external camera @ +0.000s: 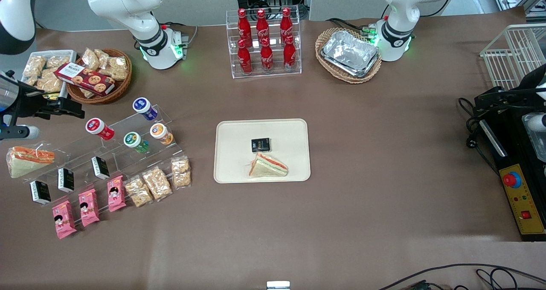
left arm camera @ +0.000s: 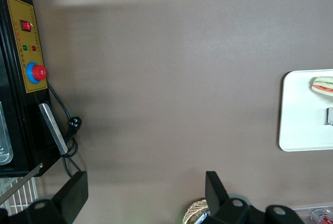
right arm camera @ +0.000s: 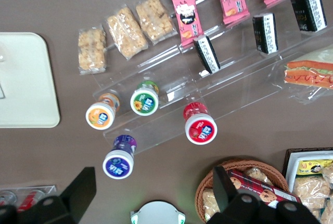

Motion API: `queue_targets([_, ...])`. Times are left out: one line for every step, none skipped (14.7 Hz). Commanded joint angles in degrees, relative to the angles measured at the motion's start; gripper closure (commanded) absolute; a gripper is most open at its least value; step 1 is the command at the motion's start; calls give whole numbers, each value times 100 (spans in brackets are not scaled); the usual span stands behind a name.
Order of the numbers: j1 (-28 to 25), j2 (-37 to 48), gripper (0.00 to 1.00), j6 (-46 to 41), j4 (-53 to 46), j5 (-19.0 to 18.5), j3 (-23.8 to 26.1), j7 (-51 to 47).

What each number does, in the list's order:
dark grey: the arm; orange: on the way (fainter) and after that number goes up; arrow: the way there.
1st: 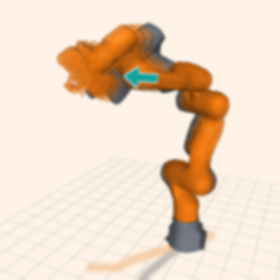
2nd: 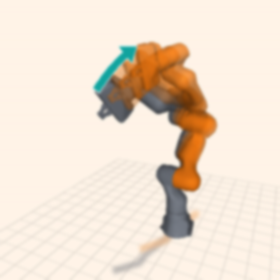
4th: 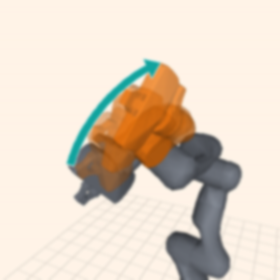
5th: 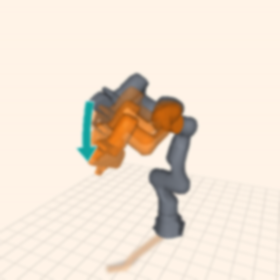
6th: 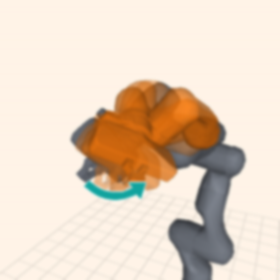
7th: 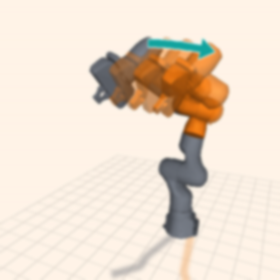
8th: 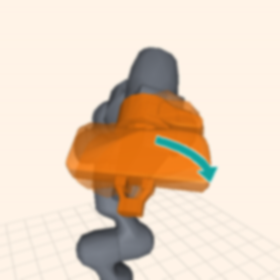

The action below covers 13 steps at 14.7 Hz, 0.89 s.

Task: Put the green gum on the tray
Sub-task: 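Move the open right gripper down over the green gum bottle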

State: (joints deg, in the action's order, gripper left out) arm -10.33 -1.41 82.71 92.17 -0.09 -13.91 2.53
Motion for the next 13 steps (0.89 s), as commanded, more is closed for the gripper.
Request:
queue_targets([-21, 780, 0, 839, 1334, -26, 46, 107])
queue_targets([-21, 1053, 0, 1269, 1835, -44, 64, 116])
queue_targets([-65, 1212, 0, 1621, 2214, -53, 64, 116])
queue_targets([-109, 1231, 0, 1843, 2409, -53, 64, 116])
queue_targets([-135, 1196, 0, 1993, 2498, -53, 73, 116])
queue_targets([-197, 1170, 0, 2142, 2621, -61, 81, 116])
queue_targets([-197, 1144, 0, 2370, 2805, -70, 81, 116])
queue_targets([-206, 1091, 0, 2616, 2981, -79, 90, 116])
queue_targets([-206, 1065, 0, 2879, 3148, -123, 99, 116])
queue_targets([-206, 1038, 0, 3065, 3289, -149, 99, 116])
queue_targets([-206, 1003, 0, 3206, 3438, -158, 99, 116])
queue_targets([-241, 985, 0, 3416, 3631, -210, 99, 116])
queue_targets([-302, 985, 0, 3679, 3807, -280, 108, 116])
